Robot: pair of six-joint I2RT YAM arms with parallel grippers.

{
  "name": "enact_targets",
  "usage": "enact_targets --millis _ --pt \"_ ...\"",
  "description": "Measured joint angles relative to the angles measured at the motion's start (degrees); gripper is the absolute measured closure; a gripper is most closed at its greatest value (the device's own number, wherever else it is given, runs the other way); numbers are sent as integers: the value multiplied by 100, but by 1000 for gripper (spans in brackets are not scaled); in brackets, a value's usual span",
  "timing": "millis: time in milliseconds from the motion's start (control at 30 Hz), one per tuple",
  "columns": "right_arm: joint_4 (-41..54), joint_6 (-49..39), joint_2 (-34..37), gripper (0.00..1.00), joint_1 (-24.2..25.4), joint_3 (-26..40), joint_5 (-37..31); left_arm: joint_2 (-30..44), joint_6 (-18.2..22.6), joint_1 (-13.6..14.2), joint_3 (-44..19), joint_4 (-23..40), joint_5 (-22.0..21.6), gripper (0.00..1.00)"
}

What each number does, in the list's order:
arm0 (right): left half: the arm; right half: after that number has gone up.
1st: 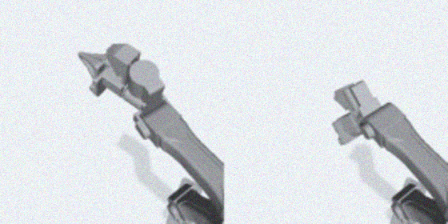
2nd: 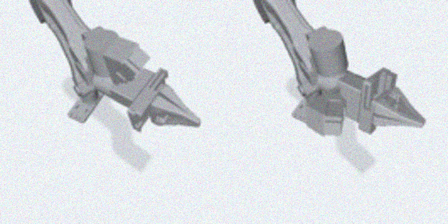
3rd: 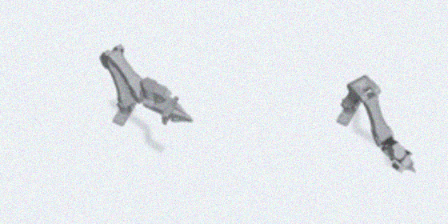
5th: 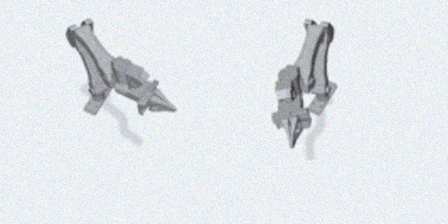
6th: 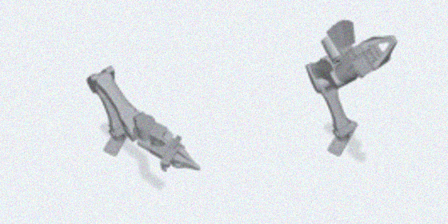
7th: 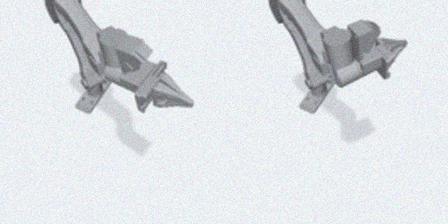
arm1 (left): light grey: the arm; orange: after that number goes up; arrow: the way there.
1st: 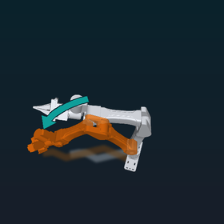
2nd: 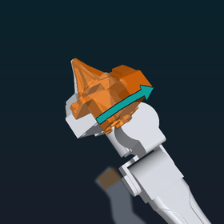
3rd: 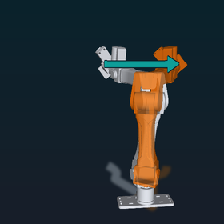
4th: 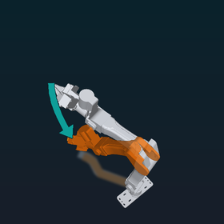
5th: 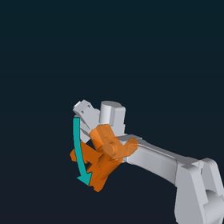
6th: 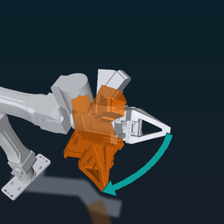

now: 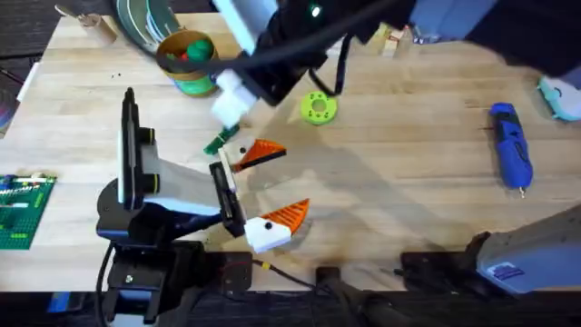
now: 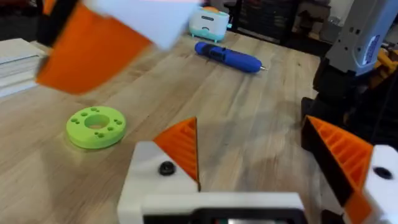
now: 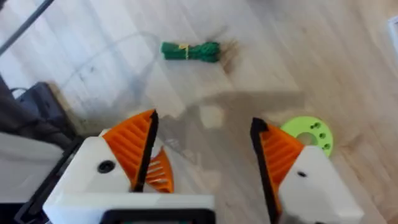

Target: Pick up the gripper from the table and insert it into the empty holder that is missing its gripper. Then pick up a screw, insert it into the mounting hole, and use the screwdriver to tighten it. Finally, clean up the table by picking up the vegetable and placing it into the bucket.

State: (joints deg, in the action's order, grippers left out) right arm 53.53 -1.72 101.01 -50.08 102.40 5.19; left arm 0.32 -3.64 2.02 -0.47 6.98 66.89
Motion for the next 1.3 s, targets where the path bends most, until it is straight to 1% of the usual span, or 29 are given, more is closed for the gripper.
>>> enact_targets --millis 167,333,433,533,600,633,700,733,800,1033,1300 --pt "-329 1 0 95 641 32 -1 0 0 0 0 -2 0 8" --pt "-255 2 -2 93 1319 172 -2 0 0 0 0 0 0 10" --pt "-115 0 -64 93 1694 266 -2 0 15 0 0 0 2 166" --pt "111 2 -269 93 2075 281 -2 0 14 0 0 0 2 360" --pt "344 2 -486 93 2385 286 -1 0 23 0 0 1 4 545" --pt "460 1 -609 93 2548 290 -2 0 29 0 0 2 17 668" --pt "666 2 -848 93 2879 306 -4 0 25 0 0 4 22 846" --pt "766 2 -948 93 3028 326 -4 0 24 0 0 4 23 905" --pt "979 0 -1151 93 3349 364 -2 0 26 0 0 4 24 983" --pt "1519 0 -1595 91 4414 375 -4 0 20 0 0 4 24 989" --pt "1575 0 -1620 91 5382 383 -39 0 20 0 0 4 24 990"
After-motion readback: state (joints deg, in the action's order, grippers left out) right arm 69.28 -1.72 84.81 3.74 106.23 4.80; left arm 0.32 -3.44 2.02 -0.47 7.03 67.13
